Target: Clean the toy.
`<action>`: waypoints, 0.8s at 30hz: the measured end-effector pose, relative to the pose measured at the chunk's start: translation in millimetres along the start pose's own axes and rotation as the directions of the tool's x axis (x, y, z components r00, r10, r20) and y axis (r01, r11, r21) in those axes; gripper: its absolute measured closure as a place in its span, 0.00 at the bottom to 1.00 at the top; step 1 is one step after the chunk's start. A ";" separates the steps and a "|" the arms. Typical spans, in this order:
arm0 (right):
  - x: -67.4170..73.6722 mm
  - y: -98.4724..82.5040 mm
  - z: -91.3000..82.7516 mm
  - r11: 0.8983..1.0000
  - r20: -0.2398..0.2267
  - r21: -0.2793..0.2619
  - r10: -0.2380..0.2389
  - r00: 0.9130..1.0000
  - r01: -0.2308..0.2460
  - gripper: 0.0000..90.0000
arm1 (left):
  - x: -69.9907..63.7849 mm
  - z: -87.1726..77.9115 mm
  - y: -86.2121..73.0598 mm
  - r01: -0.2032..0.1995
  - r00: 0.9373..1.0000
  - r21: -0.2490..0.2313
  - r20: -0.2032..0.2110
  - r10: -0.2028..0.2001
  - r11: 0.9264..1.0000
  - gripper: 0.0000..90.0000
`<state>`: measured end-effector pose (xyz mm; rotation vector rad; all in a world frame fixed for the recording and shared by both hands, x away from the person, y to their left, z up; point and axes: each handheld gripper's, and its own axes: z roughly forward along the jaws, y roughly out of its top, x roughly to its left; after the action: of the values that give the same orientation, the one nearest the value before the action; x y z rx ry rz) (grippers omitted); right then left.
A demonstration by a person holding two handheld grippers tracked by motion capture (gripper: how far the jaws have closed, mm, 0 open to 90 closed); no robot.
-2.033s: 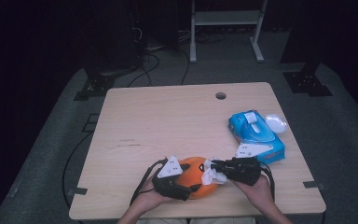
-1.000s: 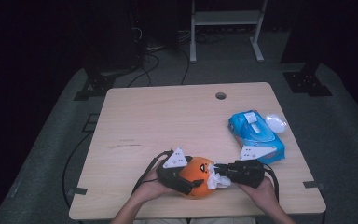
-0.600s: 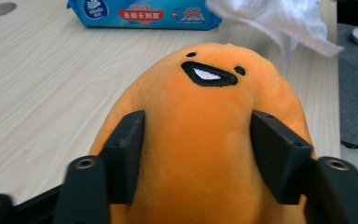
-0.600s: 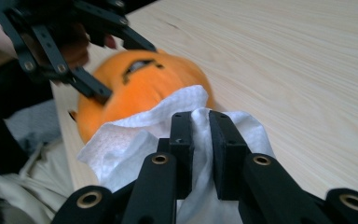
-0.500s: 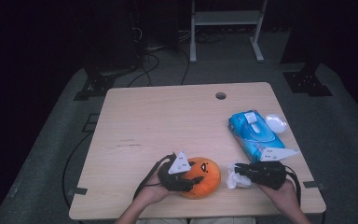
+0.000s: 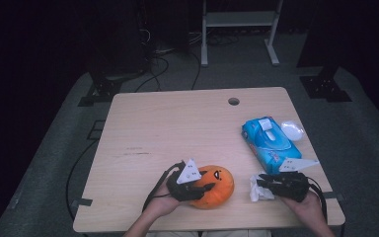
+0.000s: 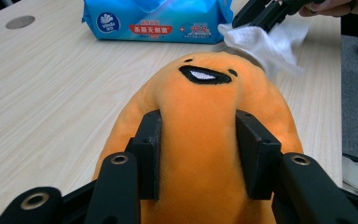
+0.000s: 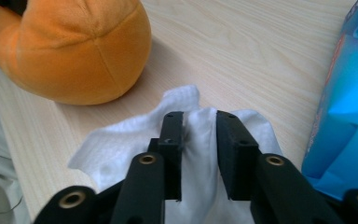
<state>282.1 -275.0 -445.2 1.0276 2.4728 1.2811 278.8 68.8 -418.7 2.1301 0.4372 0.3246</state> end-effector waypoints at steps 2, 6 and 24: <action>-0.9 0.0 0.2 1.000 0.003 -0.008 0.010 1.000 -0.010 0.72 | 0.6 -0.4 1.0 -0.004 1.000 0.001 -0.005 0.004 1.000 0.64; -2.2 -0.7 -0.3 0.999 -0.009 -0.028 0.024 1.000 -0.024 0.70 | 3.4 -0.6 3.2 -0.007 1.000 -0.001 -0.016 0.006 1.000 0.64; -0.4 0.3 -0.6 0.998 -0.021 -0.054 0.044 0.999 -0.045 0.64 | 47.0 7.7 17.1 0.024 0.993 0.002 -0.117 -0.023 1.000 0.66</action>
<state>282.3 -275.5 -444.6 1.0677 2.4283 1.3699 327.4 74.1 -405.7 2.1149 0.5302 0.4365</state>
